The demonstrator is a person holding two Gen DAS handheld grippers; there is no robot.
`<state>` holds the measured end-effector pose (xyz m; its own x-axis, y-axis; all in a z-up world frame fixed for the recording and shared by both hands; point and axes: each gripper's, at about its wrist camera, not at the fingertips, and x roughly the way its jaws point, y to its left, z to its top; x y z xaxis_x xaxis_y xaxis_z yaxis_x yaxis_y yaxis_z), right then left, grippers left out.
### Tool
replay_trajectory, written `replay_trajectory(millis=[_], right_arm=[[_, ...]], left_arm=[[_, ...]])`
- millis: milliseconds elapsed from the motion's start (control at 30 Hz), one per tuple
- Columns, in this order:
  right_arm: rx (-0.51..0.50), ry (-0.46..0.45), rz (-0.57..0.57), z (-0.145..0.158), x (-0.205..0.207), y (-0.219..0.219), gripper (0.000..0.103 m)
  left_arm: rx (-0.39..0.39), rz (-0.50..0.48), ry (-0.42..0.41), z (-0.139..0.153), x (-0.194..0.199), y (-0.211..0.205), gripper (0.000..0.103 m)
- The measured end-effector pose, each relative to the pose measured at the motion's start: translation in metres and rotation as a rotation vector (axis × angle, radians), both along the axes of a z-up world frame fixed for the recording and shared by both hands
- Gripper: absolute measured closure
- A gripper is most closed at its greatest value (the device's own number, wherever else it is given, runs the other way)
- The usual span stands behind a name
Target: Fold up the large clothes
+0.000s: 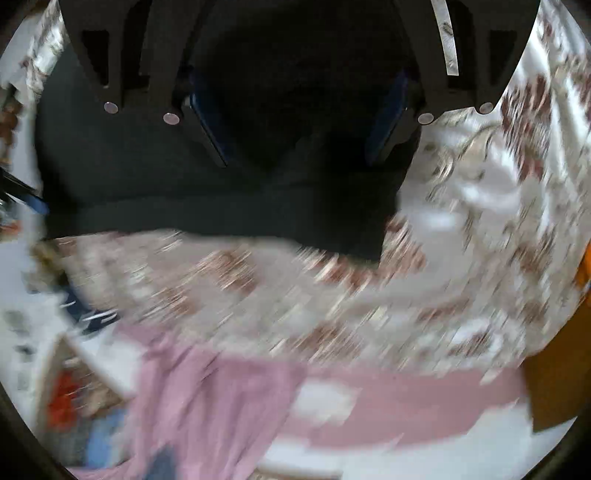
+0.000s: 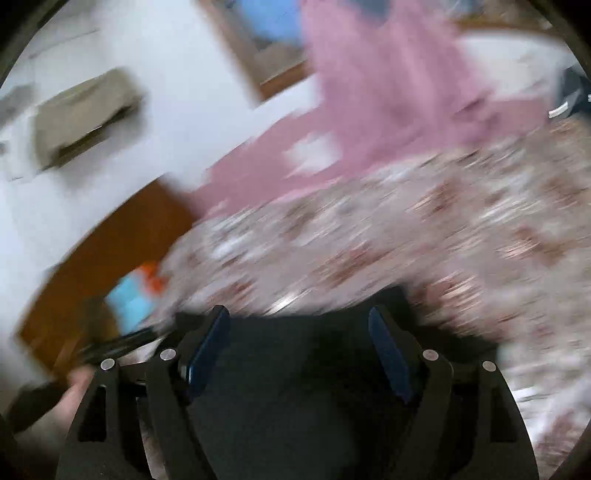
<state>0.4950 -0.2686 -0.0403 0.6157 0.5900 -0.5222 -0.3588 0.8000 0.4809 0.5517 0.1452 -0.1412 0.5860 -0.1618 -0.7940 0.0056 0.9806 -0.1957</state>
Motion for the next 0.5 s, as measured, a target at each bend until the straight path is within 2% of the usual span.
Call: replay_trajectory(millis=[33, 67, 133, 167, 200, 233, 267, 333, 400, 433, 500], right_arm=[[0.018, 0.082, 0.038, -0.016, 0.013, 0.001, 0.031], [-0.032, 0.119, -0.005, -0.024, 0.022, -0.003, 0.032], [-0.234, 0.197, -0.280, -0.041, 0.039, -0.029, 0.032], [-0.243, 0.252, -0.376, -0.047, 0.044, -0.042, 0.033], [-0.225, 0.269, -0.413, -0.046, 0.045, -0.048, 0.033], [-0.239, 0.217, -0.411, -0.035, 0.038, -0.042, 0.033], [-0.284, 0.156, -0.385, -0.024, 0.029, -0.030, 0.031], [-0.380, 0.044, -0.265, -0.008, 0.006, 0.006, 0.026], [-0.424, 0.013, -0.162, -0.010, -0.007, 0.038, 0.024], [-0.450, 0.026, -0.136, -0.016, -0.006, 0.046, 0.024], [-0.521, 0.059, -0.139, -0.034, 0.000, 0.057, 0.024]], left_arm=[[0.010, 0.063, 0.042, -0.010, 0.011, 0.009, 0.032], [-0.017, 0.139, 0.082, -0.019, 0.019, 0.023, 0.036], [-0.045, 0.276, 0.122, -0.017, 0.019, 0.042, 0.035], [-0.052, 0.277, 0.083, -0.008, 0.013, 0.043, 0.037], [-0.014, 0.257, 0.039, 0.001, 0.004, 0.036, 0.037], [0.038, 0.219, 0.005, 0.009, -0.004, 0.026, 0.037], [0.093, 0.143, -0.025, 0.015, -0.014, 0.008, 0.037], [0.139, 0.038, -0.050, 0.015, -0.027, -0.015, 0.035], [0.243, -0.007, -0.033, 0.001, -0.027, -0.036, 0.035], [0.271, -0.006, -0.026, -0.004, -0.026, -0.038, 0.034], [0.270, 0.017, -0.014, -0.017, -0.019, -0.035, 0.030]])
